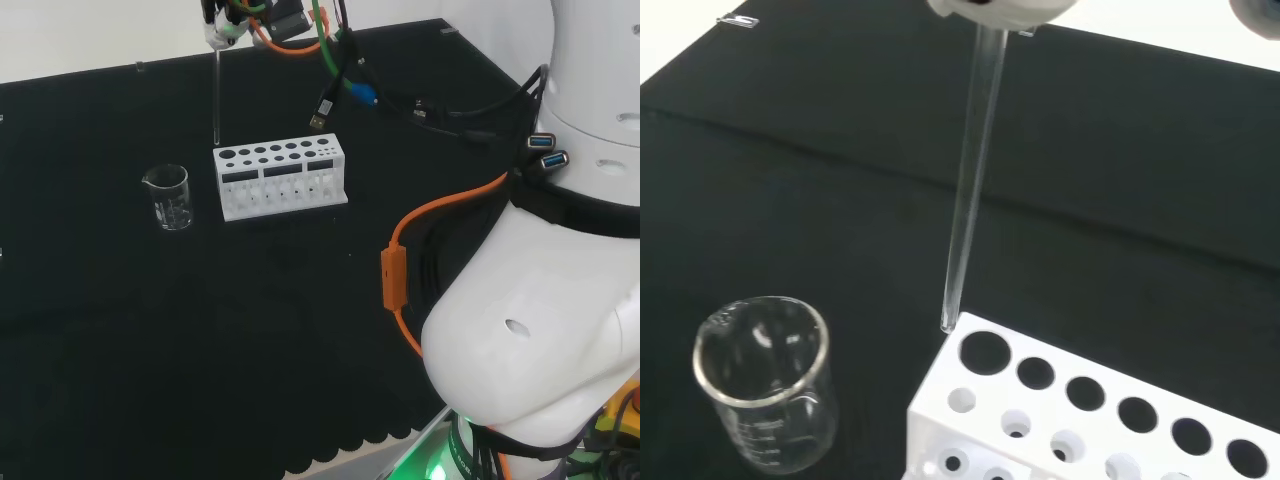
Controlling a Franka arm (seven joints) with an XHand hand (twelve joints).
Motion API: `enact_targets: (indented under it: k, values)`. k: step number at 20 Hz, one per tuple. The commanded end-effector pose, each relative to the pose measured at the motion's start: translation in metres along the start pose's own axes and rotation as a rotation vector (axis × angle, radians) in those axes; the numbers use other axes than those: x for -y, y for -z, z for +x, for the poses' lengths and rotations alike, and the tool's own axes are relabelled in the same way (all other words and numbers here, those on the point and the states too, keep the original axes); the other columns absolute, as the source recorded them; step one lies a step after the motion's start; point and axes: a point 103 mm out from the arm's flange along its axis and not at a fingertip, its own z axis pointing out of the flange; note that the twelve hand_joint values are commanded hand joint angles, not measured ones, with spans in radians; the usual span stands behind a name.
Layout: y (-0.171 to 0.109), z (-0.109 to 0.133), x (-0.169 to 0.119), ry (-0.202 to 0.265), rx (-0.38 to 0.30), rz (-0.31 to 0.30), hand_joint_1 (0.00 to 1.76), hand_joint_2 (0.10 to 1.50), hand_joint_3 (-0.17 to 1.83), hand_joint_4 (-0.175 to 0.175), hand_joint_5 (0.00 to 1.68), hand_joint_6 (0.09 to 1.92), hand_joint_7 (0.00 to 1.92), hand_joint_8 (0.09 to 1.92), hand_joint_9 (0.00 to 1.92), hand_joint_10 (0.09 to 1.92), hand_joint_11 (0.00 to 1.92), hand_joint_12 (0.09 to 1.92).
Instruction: Put the glass rod back on the white test tube rack.
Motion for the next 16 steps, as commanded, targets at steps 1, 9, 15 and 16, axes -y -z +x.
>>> enact_targets:
  k: [1,9,15,16]
  values:
    - [-0.006,-0.015,-0.003,-0.009,-0.005,0.003,1.32,1.02,-0.17,-0.175,1.42,0.23,1.48,0.21,1.92,0.09,1.67,0.61]
    - [-0.013,-0.025,-0.009,-0.007,-0.002,0.021,1.32,1.02,-0.17,-0.175,1.42,0.23,1.48,0.2,1.92,0.09,1.67,0.61]
    - [-0.025,-0.039,-0.015,-0.013,-0.008,0.032,1.32,1.02,-0.17,-0.175,1.42,0.23,1.48,0.2,1.92,0.09,1.67,0.61]
    - [-0.026,-0.04,-0.015,-0.014,-0.005,0.031,1.32,1.02,-0.17,-0.175,1.42,0.23,1.48,0.2,1.92,0.09,1.67,0.61]
